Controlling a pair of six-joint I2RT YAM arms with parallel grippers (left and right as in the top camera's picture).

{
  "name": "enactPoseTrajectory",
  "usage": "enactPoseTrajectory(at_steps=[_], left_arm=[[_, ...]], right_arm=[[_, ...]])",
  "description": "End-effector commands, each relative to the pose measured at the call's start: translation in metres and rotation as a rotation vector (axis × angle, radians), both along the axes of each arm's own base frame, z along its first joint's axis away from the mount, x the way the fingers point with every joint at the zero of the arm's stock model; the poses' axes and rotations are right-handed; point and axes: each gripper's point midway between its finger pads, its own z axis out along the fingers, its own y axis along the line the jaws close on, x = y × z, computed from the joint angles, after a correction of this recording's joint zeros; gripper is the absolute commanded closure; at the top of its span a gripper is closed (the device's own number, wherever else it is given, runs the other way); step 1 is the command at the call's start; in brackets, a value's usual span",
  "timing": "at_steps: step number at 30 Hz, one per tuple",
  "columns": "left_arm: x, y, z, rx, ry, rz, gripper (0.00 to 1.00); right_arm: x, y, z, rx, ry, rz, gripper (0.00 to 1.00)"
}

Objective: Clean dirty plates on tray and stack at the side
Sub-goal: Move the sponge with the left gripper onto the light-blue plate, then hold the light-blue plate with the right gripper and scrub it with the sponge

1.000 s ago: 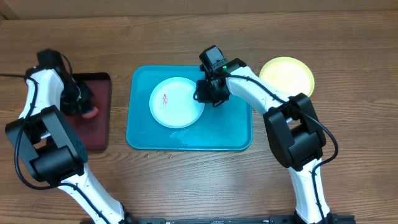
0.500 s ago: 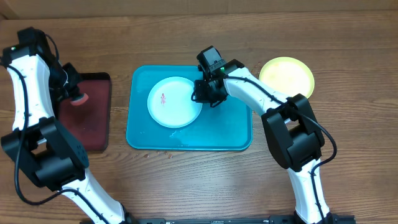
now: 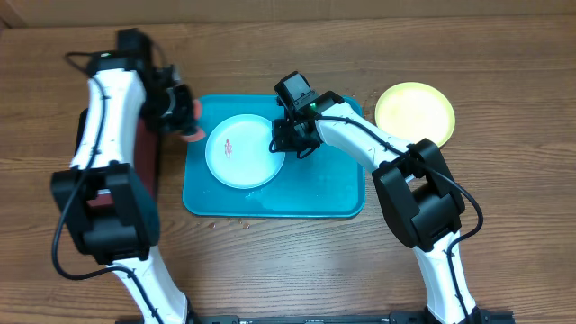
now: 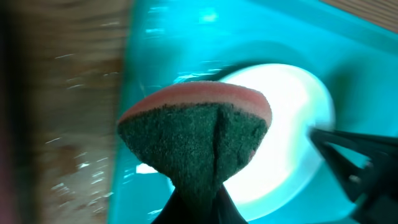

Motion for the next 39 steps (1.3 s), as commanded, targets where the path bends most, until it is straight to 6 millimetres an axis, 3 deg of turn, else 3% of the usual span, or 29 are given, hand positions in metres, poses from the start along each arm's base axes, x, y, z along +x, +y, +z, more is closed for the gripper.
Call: enactPoseTrajectory(at_steps=[1,5,14,23,25,27,30,39], left_arm=[[0.005,-0.041,0.003,-0.038,-0.038,-0.069,0.96],[0.007,-0.075,-0.01,-0.03,-0.049,-0.086,0.96],[-0.003,-0.121,-0.057,0.063,-0.076,-0.126,0.96],[-0.017,-0.109,-0.081,0.175,-0.038,-0.047,0.95],[-0.02,-0.108,-0.086,0.176,-0.033,-0.048,0.91],[-0.02,-0.107,-0.089,0.178,-0.037,-0.048,0.82],[-0.016,-0.104,-0.088,0.197,-0.052,-0.041,0.76],[-0.002,-0.104,-0.067,0.207,-0.089,-0.062,0.76]], right_arm=[[-0.016,-0.01,-0.028,-0.066,0.058,-0.001,0.96],[-0.016,-0.01,-0.028,-0.066,0.058,-0.001,0.96],[-0.016,-0.01,-0.028,-0.067,0.058,-0.001,0.96],[-0.017,-0.01,-0.028,-0.07,0.062,-0.001,0.96],[-0.017,-0.01,-0.028,-0.069,0.062,-0.001,0.96],[-0.017,-0.01,-0.028,-0.069,0.062,-0.001,0.96],[-0.018,-0.011,-0.028,-0.071,0.064,-0.001,0.96],[-0.018,-0.011,-0.028,-0.072,0.064,-0.001,0.96]])
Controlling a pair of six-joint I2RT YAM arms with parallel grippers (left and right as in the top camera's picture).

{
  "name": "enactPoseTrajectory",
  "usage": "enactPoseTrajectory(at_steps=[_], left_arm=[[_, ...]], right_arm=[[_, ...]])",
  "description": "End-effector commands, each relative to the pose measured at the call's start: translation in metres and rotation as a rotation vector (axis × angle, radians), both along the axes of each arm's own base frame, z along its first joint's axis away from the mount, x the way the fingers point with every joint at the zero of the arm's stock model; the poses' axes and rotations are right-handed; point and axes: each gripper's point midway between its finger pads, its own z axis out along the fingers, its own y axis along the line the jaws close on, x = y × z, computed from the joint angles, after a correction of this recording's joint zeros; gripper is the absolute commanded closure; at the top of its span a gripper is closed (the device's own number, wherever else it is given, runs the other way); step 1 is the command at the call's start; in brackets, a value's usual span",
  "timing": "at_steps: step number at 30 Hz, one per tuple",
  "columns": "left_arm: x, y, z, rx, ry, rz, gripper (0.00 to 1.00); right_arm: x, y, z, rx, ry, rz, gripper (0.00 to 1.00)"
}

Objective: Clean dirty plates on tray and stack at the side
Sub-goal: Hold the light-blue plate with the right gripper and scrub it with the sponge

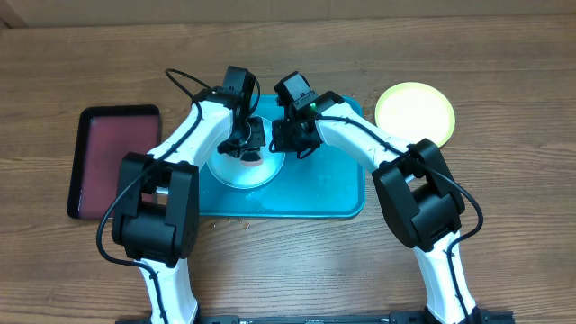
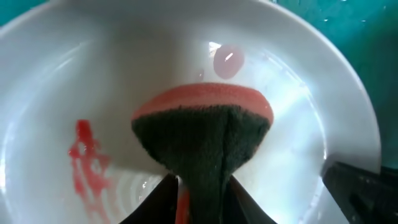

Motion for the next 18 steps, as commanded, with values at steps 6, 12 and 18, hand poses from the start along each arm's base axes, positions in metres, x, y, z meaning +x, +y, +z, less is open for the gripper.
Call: enactPoseTrajectory(at_steps=[6,12,18], left_arm=[[0.022,0.001,0.029,0.007,-0.069,-0.008,0.78],[0.014,0.003,0.022,0.015,-0.042,-0.009,0.76],[0.001,0.005,0.01,0.02,-0.004,-0.011,0.76]], right_arm=[[-0.016,-0.01,-0.027,-0.068,0.057,-0.001,0.96],[-0.016,-0.011,-0.028,-0.068,0.057,-0.003,0.96],[-0.016,-0.011,-0.028,-0.068,0.057,-0.003,0.96]])
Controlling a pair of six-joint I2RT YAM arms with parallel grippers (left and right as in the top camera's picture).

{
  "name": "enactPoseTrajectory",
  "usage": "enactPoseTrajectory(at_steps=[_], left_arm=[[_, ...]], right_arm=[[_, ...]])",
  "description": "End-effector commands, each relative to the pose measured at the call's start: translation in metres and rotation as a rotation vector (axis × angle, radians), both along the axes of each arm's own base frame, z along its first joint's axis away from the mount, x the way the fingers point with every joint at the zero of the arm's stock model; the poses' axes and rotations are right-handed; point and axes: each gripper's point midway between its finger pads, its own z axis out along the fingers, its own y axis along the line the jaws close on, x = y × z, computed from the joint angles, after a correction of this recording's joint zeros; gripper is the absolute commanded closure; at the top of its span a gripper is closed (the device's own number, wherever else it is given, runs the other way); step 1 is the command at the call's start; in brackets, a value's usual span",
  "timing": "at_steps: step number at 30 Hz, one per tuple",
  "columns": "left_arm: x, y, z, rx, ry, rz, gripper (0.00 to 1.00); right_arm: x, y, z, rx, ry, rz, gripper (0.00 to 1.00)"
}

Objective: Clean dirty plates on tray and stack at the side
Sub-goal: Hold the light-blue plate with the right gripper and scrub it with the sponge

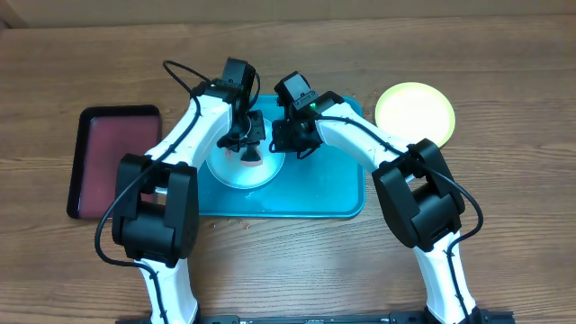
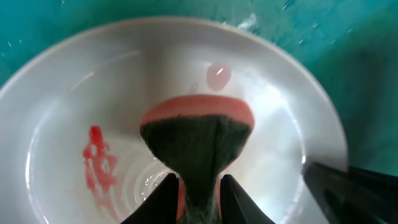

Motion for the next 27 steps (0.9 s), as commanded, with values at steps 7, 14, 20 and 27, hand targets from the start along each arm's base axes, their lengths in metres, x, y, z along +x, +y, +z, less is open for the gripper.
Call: enactPoseTrajectory(at_steps=[7,14,20,27], left_arm=[[-0.004,0.008,-0.004,0.03,-0.001,-0.008,0.93],[-0.003,0.036,-0.004,0.146,-0.007,0.028,0.96],[-0.01,0.103,0.007,0.473,-0.001,0.094,0.96],[-0.003,0.118,0.011,0.522,-0.025,0.102,0.96]], right_arm=[[-0.016,-0.011,-0.028,-0.068,0.058,-0.003,0.96],[-0.016,-0.011,-0.028,-0.07,0.06,-0.003,0.96],[-0.016,-0.011,-0.028,-0.07,0.06,-0.002,0.96],[-0.016,-0.011,-0.028,-0.07,0.059,-0.003,0.96]])
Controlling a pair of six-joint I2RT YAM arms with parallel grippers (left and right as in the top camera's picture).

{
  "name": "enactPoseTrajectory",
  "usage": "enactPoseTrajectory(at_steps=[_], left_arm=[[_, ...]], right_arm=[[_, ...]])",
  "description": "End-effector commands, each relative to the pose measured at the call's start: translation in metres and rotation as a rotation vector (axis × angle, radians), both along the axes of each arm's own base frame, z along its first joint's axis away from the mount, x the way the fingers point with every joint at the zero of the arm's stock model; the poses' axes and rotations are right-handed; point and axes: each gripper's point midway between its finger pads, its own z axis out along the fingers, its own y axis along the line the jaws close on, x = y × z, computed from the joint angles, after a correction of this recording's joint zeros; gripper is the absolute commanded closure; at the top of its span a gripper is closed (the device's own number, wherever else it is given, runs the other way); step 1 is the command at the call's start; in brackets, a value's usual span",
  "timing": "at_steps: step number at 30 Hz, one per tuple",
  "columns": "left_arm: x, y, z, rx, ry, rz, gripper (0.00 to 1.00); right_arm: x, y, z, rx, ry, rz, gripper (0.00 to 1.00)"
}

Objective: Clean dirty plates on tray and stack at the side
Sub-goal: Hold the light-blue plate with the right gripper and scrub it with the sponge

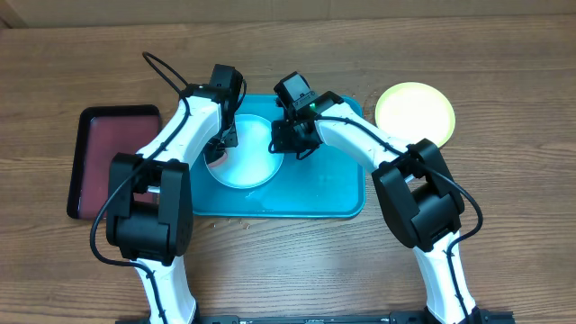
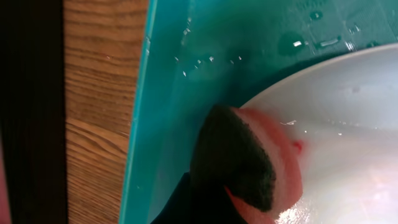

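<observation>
A white plate [image 1: 249, 167] lies on the teal tray [image 1: 315, 193]. My left gripper [image 1: 219, 144] is shut on a green-and-pink sponge [image 2: 245, 158], which presses on the plate's left rim [image 2: 292, 93]. A small red spot [image 2: 297, 146] shows beside the sponge. In the left wrist view the left gripper [image 2: 208, 202] is only a dark shape under the sponge. My right gripper [image 1: 283, 139] sits on the plate's right rim, shut on it. A yellow plate [image 1: 414, 112] rests on the table to the right of the tray.
A dark red tray [image 1: 112, 162] lies on the wooden table [image 1: 288, 270] left of the teal tray, its edge [image 2: 28, 93] close to the sponge. Water drops [image 2: 199, 61] dot the teal tray's floor. Both arms cross above the tray's back half.
My left gripper has moved with the sponge from the plate's middle to its left rim. The red smear that lay left of the sponge no longer shows, apart from one small spot.
First my left gripper held the sponge at the teal tray's left edge, with a red smear on the plate. Then the sponge stood on the plate's middle, beside the smear, at two moments. Now it is on the left rim. The right gripper stayed on the right rim throughout.
</observation>
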Motion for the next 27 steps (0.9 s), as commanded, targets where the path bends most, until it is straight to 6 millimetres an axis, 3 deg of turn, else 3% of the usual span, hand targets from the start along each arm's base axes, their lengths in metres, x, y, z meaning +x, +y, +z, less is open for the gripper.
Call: enactPoseTrajectory(at_steps=[1,5,9,11,16,23,25,27], left_arm=[[0.006,0.015,0.007,0.064,-0.03,-0.004,0.96],[0.011,-0.038,-0.005,-0.236,-0.024,-0.081,0.96],[0.02,-0.091,0.0,-0.528,-0.051,-0.15,0.96],[0.023,-0.108,0.002,-0.596,-0.068,-0.181,0.96],[0.019,-0.124,0.0,-0.604,-0.069,-0.216,0.96],[-0.01,-0.135,-0.011,-0.584,0.036,-0.267,0.96],[-0.02,-0.132,-0.013,-0.564,0.08,-0.33,0.96],[-0.027,-0.105,-0.018,-0.42,0.122,-0.341,0.96]], right_arm=[[-0.014,-0.013,-0.028,-0.077,0.05,-0.006,0.96],[-0.014,-0.012,-0.028,-0.077,0.049,-0.006,0.96],[-0.014,-0.012,-0.028,-0.077,0.049,-0.006,0.96],[-0.014,-0.012,-0.028,-0.077,0.049,-0.006,0.96],[-0.013,-0.012,-0.028,-0.076,0.047,-0.006,0.96],[-0.013,-0.012,-0.028,-0.075,0.046,-0.006,0.96],[-0.014,-0.012,-0.028,-0.076,0.048,-0.006,0.96],[-0.014,-0.012,-0.028,-0.077,0.049,-0.006,0.96]])
